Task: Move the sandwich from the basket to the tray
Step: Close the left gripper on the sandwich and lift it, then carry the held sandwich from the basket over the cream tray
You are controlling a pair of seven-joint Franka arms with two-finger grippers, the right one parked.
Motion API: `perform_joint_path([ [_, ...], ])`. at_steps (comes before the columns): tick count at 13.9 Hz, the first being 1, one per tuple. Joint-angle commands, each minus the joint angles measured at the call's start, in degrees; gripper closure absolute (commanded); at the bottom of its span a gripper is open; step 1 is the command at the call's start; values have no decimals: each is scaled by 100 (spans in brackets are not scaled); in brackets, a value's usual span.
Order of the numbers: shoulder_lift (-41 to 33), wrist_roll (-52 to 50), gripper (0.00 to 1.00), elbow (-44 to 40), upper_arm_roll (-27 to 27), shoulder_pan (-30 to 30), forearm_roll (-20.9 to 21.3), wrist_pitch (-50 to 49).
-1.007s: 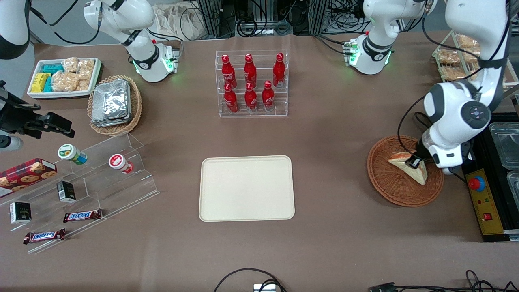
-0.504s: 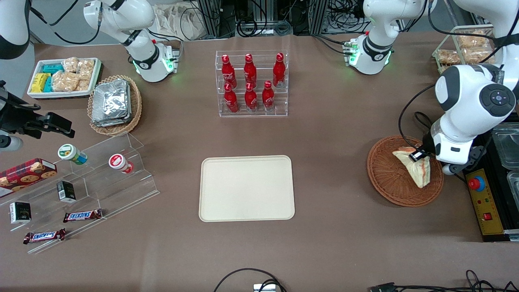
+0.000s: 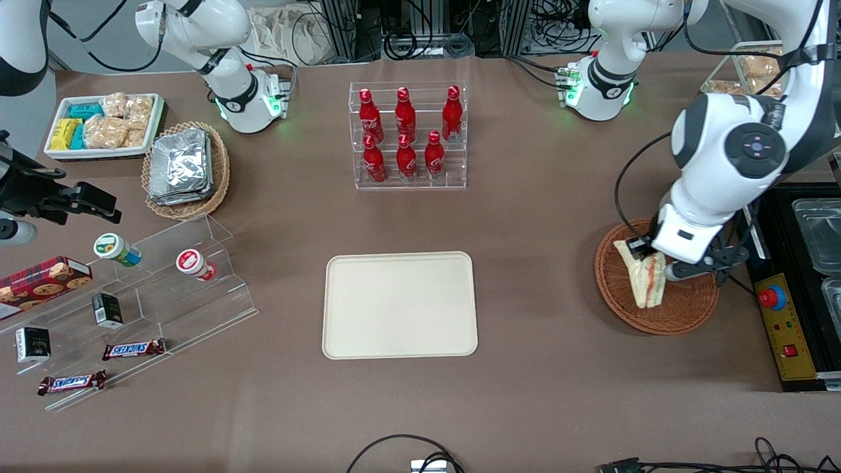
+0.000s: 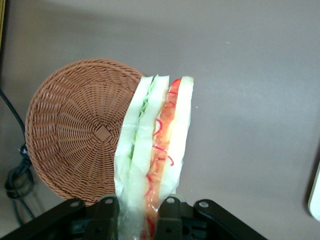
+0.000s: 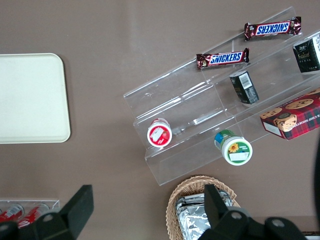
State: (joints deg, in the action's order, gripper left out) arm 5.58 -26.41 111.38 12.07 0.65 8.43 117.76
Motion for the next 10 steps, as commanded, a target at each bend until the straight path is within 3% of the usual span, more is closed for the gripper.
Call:
perform_joint_path([
  [1, 390, 109, 86, -765, 366, -21, 211, -403],
  [4, 715, 74, 85, -1398, 586, 101, 211, -517],
  [10, 1674, -409, 84, -2832, 578, 945, 229, -1431],
])
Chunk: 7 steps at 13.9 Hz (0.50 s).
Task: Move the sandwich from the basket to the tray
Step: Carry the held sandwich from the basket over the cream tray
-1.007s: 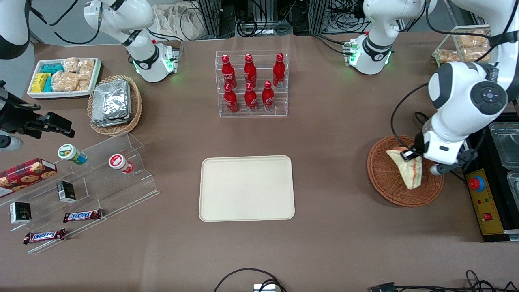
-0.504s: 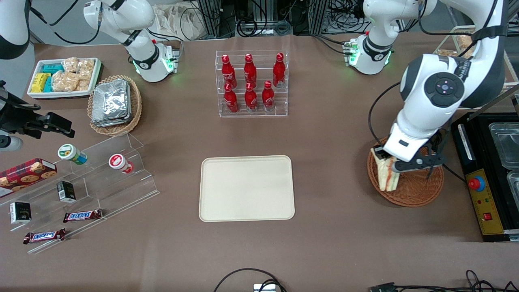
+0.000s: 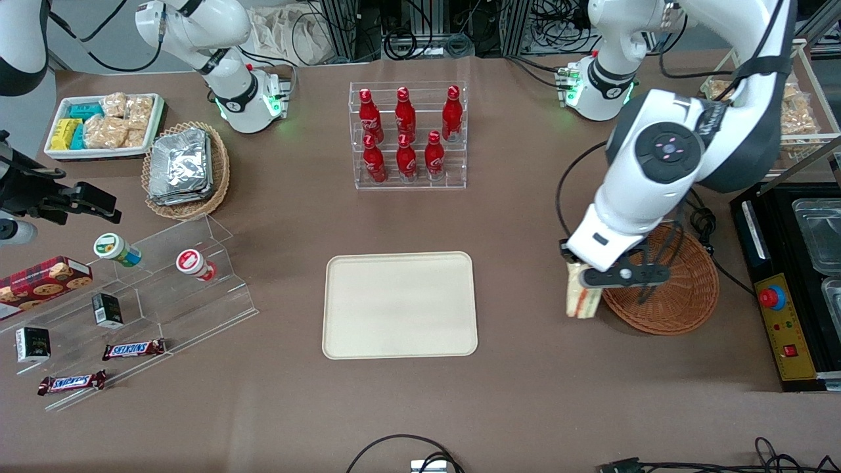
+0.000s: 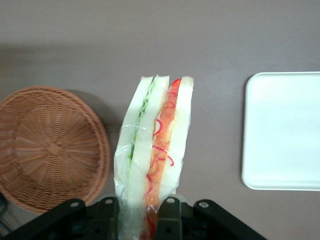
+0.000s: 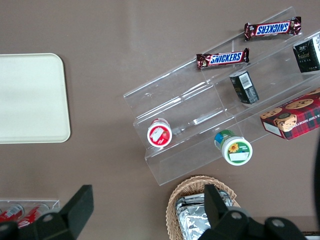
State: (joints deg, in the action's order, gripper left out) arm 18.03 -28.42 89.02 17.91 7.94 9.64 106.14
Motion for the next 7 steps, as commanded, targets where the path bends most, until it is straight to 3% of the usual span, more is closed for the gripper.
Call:
perform_joint_path([
  [1, 508, -260, 84, -614, -7, 313, 109, -252],
  [7, 1526, -1093, 84, -1588, -7, 1051, 441, -226],
])
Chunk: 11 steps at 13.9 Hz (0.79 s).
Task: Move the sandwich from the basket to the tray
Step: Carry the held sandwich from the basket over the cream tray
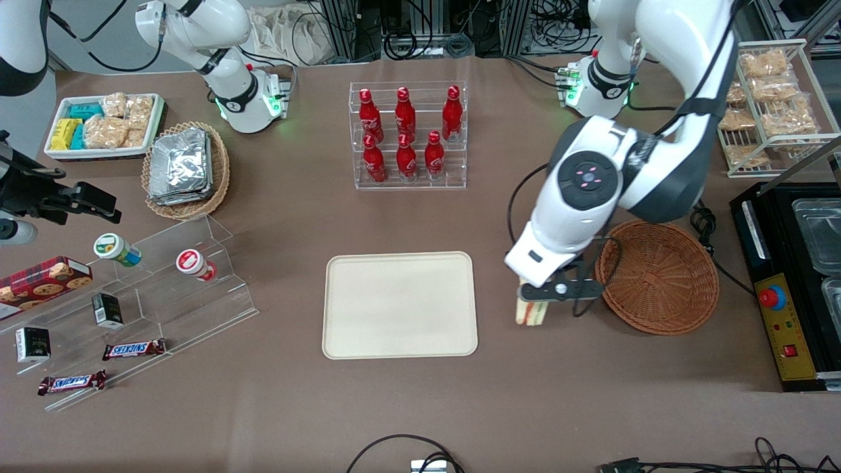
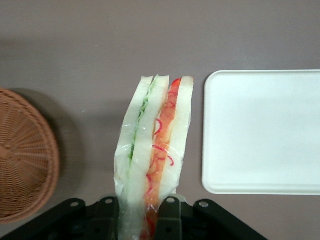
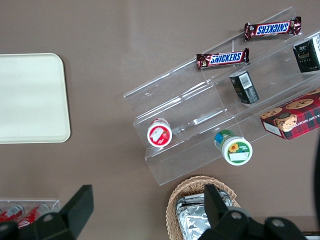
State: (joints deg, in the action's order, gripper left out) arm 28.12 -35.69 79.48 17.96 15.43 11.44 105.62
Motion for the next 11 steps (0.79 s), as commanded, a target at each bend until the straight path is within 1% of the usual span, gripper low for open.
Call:
perform_joint_path([
  [1, 710, -551, 84, -749, -21, 442, 367, -147],
  [3, 1062, -754, 84, -951, -21, 671, 473, -94],
  [7, 1458, -991, 84, -987, -47, 962, 482, 345],
  [9, 1652, -1228, 84, -979, -47, 1076, 736, 529],
  [10, 1775, -1473, 81, -978, -47, 1146, 815, 626],
  [11, 1872, -1606, 81, -961, -47, 1190, 903, 775],
])
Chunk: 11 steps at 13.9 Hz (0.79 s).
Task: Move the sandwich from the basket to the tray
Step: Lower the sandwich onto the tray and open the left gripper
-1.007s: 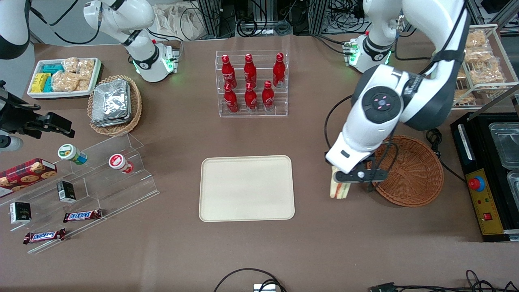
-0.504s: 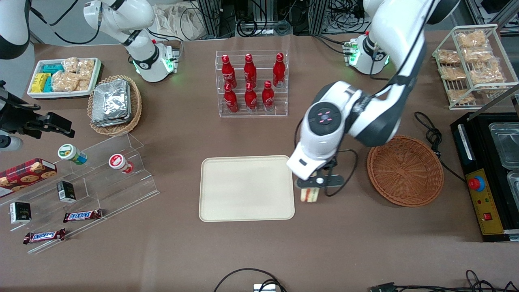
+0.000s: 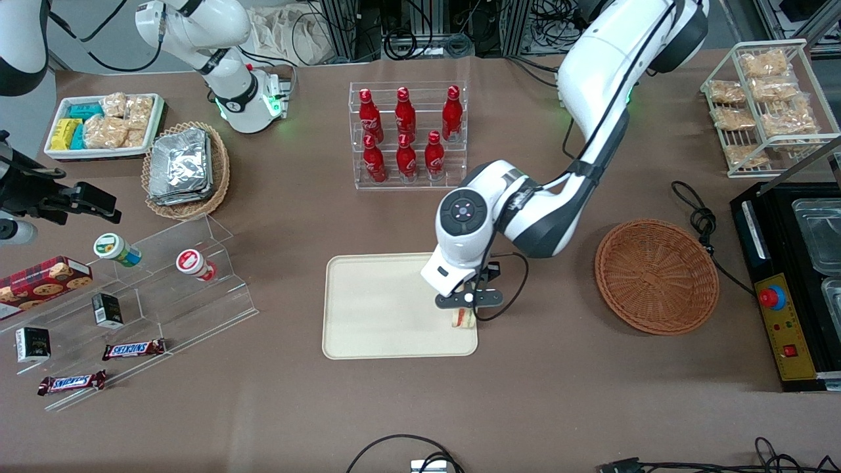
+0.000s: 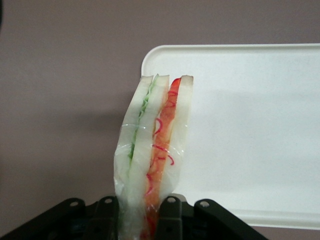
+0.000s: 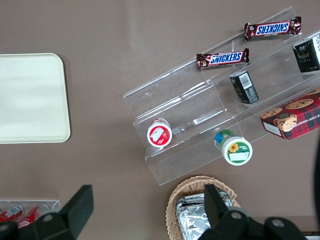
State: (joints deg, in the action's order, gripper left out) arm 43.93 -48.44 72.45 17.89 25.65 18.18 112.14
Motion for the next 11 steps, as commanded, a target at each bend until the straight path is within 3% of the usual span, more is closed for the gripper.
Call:
perform_joint_path([
  [1, 370, -394, 81, -223, -40, 177, 317, 271],
  [7, 722, -412, 80, -214, -40, 344, 440, 475],
  [11, 854, -429, 70, -205, -40, 397, 449, 607],
])
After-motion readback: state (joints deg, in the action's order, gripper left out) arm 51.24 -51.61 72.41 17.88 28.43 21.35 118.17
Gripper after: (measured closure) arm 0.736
